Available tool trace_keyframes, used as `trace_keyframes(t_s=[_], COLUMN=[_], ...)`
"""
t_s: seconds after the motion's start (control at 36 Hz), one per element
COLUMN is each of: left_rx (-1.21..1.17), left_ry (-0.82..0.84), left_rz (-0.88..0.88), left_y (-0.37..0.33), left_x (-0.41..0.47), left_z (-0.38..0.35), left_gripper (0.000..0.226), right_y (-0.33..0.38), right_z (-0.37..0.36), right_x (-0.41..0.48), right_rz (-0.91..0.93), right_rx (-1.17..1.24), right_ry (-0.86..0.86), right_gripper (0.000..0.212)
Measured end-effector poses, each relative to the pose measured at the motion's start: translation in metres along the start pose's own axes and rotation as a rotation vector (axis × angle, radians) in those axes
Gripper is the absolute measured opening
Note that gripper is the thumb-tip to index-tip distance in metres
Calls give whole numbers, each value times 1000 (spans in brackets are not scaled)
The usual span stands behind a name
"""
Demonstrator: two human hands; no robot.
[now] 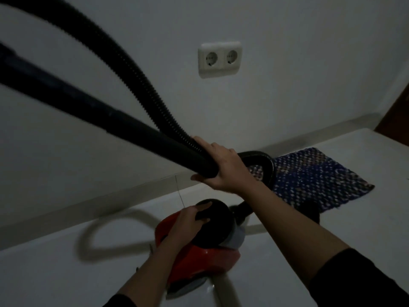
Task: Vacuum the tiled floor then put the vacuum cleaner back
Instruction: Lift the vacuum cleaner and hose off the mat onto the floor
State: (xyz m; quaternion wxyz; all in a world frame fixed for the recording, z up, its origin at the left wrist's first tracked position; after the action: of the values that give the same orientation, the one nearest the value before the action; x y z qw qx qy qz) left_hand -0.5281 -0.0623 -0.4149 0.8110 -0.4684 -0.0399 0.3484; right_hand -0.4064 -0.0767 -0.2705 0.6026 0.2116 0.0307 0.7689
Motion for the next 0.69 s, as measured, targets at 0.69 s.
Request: trace_keyframes(t_s=[0.69], left_rx=[-431], left_ry=[-509], left_rz=[294], left_y=[103], left_x=[-58], left_z=[-23], left_gripper=[49], right_y=[5], right_z=[-43], right_x=[16], right_rz=[-54], right_rx=[-33], right_ry=[-68], right_gripper=[88])
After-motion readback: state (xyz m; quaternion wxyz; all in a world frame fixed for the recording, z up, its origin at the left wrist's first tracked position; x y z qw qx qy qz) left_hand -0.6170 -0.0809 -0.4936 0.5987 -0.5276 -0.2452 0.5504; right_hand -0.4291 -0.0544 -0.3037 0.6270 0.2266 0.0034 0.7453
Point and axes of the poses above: each hand's wrist, its own x-axis towards the middle knuckle, its own z-axis out of the back of the hand, y = z × x, the point moved 4 cm from there along x, towards the middle knuckle, and after that the axes turned 14 degrees about y, right-handed, at the moved point
